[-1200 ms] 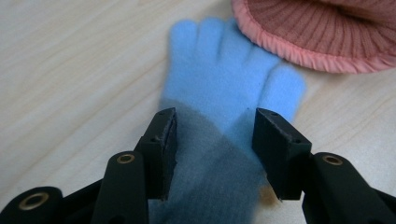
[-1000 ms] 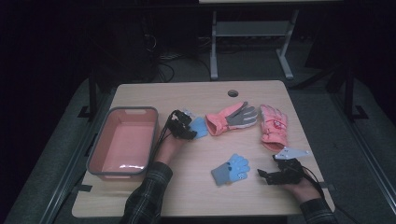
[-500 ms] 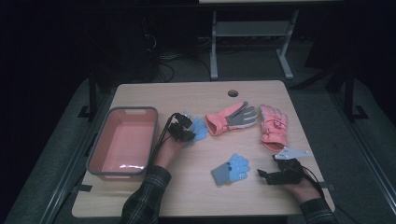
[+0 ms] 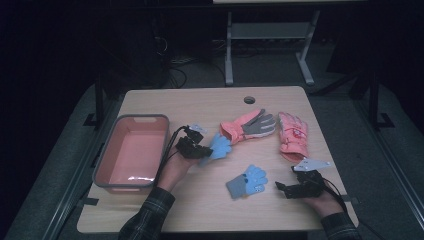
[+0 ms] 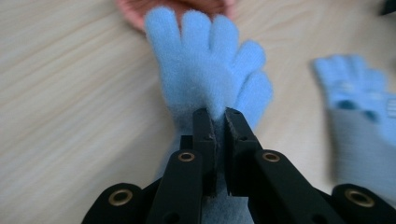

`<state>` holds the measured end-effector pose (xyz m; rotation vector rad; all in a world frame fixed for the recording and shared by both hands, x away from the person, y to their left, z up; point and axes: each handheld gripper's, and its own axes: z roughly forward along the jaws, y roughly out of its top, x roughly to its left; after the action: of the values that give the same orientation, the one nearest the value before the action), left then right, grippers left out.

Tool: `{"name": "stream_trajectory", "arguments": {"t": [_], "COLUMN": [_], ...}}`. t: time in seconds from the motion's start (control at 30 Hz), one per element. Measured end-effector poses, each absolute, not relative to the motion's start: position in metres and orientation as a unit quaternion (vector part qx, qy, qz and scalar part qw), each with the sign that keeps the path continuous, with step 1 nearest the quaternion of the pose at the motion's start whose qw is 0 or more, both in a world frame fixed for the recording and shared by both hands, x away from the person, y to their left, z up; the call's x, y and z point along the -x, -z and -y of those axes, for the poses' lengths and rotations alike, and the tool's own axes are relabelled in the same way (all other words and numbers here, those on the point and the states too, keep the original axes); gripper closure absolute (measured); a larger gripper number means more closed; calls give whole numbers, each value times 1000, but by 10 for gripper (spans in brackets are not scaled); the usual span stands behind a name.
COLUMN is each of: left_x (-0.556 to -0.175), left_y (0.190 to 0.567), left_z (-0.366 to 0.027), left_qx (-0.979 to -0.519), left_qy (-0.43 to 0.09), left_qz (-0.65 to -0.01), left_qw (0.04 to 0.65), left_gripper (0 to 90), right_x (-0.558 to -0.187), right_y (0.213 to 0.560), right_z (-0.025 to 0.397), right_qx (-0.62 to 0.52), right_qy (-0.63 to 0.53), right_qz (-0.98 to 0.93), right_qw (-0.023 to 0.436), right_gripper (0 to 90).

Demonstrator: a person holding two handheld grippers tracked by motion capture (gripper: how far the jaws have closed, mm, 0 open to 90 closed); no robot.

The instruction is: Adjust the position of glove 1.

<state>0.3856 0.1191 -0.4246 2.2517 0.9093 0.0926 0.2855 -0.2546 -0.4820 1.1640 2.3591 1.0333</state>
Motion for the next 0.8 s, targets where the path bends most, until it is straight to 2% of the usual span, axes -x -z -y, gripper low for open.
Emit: {"name": "stream_trajectory", "arguments": {"t": [0.5,0.8], "left_x": [-352,-334], "left_y": [414,420], "left_z": [-87,-58], "left_qx": [-870,-881], "left_qy": [13,21], "left_qz": [-314,-289], "left_qw": [379,373], "left_gripper": [847,844], "right_x": [-286,-286], "right_y": [482,482], "right_z": [255,255], "right_qx": [-406,-406], "right_qy": [-361,-361], "right_qz": [-825,-825], "right_qw": [157,157], "right_gripper": [134,134]}}
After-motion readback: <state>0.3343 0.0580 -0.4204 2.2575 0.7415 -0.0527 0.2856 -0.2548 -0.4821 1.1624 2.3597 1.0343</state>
